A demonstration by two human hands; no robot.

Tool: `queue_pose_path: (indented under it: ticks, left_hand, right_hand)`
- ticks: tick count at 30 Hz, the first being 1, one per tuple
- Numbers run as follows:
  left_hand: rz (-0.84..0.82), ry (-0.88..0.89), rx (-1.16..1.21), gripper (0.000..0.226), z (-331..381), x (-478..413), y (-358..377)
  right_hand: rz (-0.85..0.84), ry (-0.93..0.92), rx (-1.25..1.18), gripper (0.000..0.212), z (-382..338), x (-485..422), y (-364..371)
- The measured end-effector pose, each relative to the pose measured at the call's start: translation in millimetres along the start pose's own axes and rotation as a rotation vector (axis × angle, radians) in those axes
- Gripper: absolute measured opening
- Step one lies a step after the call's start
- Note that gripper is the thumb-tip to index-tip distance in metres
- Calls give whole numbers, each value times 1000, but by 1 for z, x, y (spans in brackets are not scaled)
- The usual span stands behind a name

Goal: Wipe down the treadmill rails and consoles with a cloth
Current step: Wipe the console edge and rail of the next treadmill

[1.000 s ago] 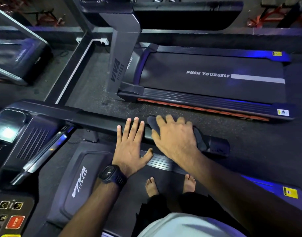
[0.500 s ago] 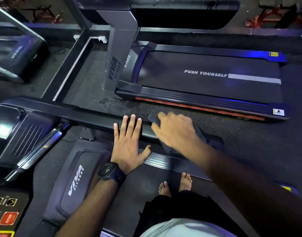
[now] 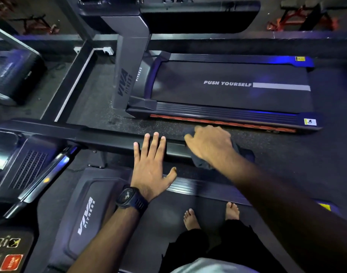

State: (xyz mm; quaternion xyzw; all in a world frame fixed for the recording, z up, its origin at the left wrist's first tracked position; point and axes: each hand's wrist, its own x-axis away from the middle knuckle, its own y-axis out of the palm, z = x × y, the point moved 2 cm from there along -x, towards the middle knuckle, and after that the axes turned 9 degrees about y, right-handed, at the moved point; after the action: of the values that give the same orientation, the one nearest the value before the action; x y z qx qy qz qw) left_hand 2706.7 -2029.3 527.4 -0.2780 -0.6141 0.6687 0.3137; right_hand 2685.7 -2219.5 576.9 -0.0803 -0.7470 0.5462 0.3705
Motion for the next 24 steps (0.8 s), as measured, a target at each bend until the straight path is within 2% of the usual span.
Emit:
queue_pose_path:
  ticks: [3, 4, 7, 11, 12, 14, 15, 18, 20, 23, 24]
  left_hand:
    - [-11, 5, -14, 98, 1, 2, 0]
    - [-13, 1, -13, 98, 1, 2, 0]
    - [-6, -16, 0, 97, 3, -1, 0]
    - [9, -25, 15, 96, 12, -1, 1]
    - [14, -30, 19, 95, 14, -1, 1]
    - [19, -37, 19, 95, 18, 0, 1]
    - [19, -38, 20, 95, 19, 0, 1]
    - [24, -39, 27, 95, 21, -1, 1]
    - [25, -43, 20, 95, 22, -2, 2]
    - [17, -56, 15, 95, 25, -4, 2]
    - [16, -56, 22, 95, 27, -4, 2]
  right_hand:
    - [248, -41, 151, 55, 2, 31, 18]
    - [267, -91, 215, 58, 3, 42, 22]
    - [269, -243, 207, 56, 2, 34, 16]
    - [-19, -129, 51, 54, 10, 3, -4]
    - [-17, -90, 54, 55, 14, 5, -4]
    - [148, -73, 120, 54, 20, 18, 4]
    - [226, -97, 172, 55, 20, 29, 9]
    - [254, -228, 235, 58, 15, 41, 15]
    - [181, -297, 151, 52, 16, 22, 6]
    - [-74, -187, 46, 55, 24, -7, -10]
    - [-84, -141, 44, 56, 27, -8, -9]
